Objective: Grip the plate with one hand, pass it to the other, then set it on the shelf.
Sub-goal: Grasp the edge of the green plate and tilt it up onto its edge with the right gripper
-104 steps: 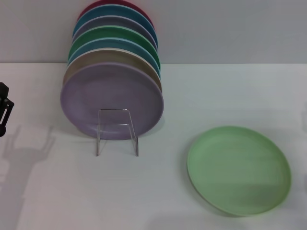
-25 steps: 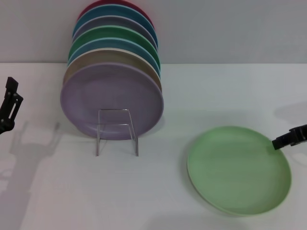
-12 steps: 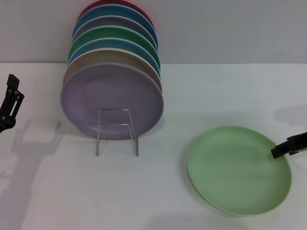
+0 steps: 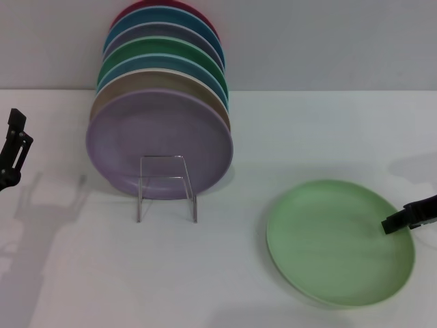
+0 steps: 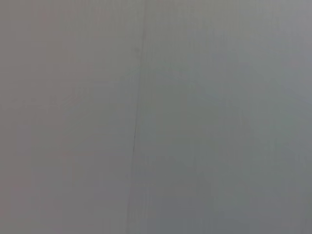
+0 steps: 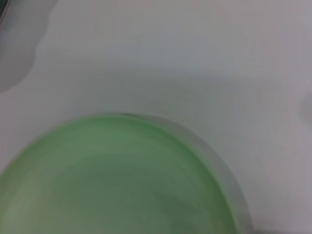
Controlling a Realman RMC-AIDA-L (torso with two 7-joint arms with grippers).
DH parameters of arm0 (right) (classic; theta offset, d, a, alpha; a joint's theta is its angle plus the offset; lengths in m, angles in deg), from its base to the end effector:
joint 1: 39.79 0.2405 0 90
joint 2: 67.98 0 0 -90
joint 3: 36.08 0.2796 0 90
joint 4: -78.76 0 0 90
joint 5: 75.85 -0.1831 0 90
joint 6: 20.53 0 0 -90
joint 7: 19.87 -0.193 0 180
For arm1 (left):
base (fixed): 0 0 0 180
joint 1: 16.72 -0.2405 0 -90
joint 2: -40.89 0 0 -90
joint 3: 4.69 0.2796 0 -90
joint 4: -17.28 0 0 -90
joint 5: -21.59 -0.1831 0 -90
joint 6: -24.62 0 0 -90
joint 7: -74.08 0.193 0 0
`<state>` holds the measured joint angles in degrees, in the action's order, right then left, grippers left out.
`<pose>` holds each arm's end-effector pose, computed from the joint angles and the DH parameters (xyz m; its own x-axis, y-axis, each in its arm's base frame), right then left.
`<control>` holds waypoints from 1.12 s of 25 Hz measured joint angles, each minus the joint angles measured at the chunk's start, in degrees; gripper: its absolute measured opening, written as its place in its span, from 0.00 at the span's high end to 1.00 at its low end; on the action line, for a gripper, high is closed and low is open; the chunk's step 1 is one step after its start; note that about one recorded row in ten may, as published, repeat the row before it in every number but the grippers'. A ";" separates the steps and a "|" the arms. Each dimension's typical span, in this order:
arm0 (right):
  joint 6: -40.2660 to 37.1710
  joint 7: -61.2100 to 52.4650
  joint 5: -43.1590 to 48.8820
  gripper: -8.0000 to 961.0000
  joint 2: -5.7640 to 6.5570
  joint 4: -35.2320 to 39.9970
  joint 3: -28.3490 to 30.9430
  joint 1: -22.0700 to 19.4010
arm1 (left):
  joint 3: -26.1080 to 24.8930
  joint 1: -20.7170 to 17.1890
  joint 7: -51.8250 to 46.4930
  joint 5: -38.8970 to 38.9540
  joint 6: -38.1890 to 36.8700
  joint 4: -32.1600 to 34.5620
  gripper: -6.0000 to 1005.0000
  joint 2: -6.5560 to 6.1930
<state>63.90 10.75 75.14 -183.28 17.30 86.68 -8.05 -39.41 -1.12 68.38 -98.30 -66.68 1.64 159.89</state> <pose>0.3237 0.3555 -0.0066 0.3630 -0.9283 -0.0803 -0.8318 -0.2840 -0.4769 -0.2906 0.3071 0.0162 0.5892 -0.3530 0.7268 0.7297 -0.1538 -0.6662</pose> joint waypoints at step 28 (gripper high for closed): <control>-0.19 0.70 1.06 0.91 -0.80 -1.01 -2.70 -0.51 | 0.00 -0.22 -0.02 0.01 -0.50 0.00 0.16 -0.09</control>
<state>63.72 11.45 76.20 -184.08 16.29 83.98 -8.56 -39.41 -1.34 68.37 -98.29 -67.18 1.64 159.80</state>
